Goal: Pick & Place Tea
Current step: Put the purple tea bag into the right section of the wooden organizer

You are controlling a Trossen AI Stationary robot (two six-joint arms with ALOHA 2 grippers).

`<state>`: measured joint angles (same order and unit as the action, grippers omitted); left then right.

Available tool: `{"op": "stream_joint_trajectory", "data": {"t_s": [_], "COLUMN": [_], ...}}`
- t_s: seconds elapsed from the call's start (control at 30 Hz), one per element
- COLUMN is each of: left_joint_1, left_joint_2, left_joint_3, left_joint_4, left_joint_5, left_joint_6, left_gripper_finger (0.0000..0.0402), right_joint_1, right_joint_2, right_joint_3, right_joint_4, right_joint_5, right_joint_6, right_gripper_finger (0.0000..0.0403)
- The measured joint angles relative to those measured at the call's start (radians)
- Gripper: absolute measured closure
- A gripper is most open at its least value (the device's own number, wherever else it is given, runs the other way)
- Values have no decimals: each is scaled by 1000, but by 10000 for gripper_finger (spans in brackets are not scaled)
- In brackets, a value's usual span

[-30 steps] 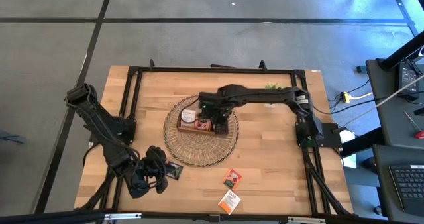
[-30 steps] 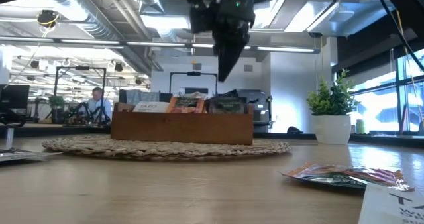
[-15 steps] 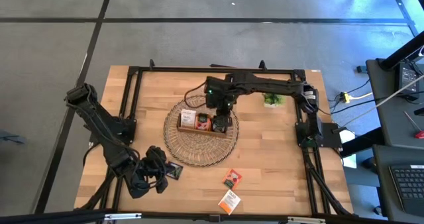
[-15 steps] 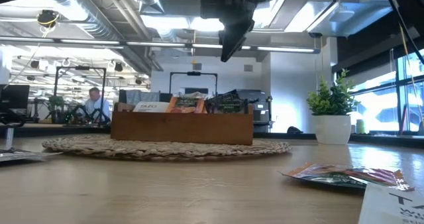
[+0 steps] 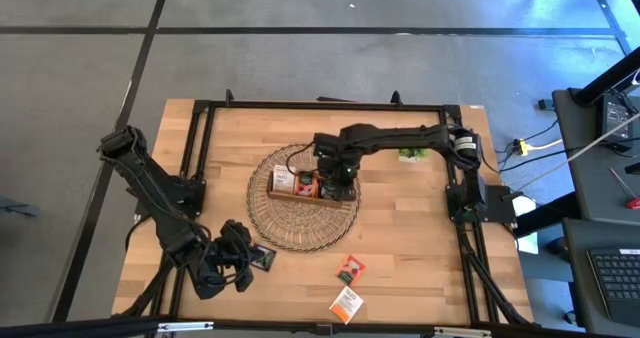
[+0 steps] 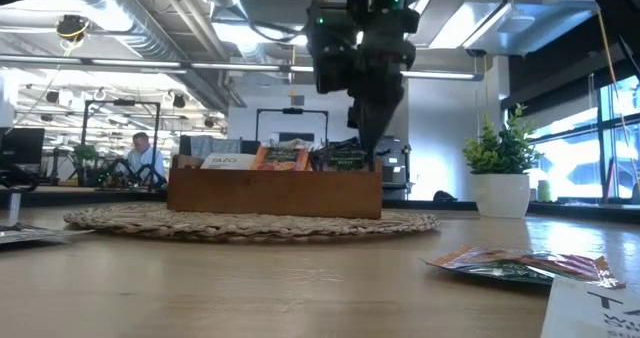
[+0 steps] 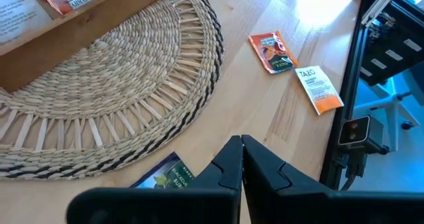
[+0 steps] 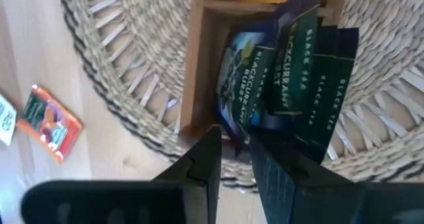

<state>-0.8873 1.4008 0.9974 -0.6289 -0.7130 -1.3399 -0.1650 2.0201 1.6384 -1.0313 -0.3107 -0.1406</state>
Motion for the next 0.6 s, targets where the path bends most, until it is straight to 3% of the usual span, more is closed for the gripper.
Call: {"op": "stream_joint_trajectory", "data": {"t_s": [0.6], "left_joint_1": [0], "left_joint_2": [0], "left_joint_3": [0], "left_joint_4": [-1], "left_joint_5": [-1], "left_joint_6": [0], "left_gripper_finger": [400], "right_joint_1": [-8], "right_joint_2": [0], "right_joint_3": [25], "right_joint_4": [91], "right_joint_5": [2], "right_joint_6": [0], "right_gripper_finger": [319]}}
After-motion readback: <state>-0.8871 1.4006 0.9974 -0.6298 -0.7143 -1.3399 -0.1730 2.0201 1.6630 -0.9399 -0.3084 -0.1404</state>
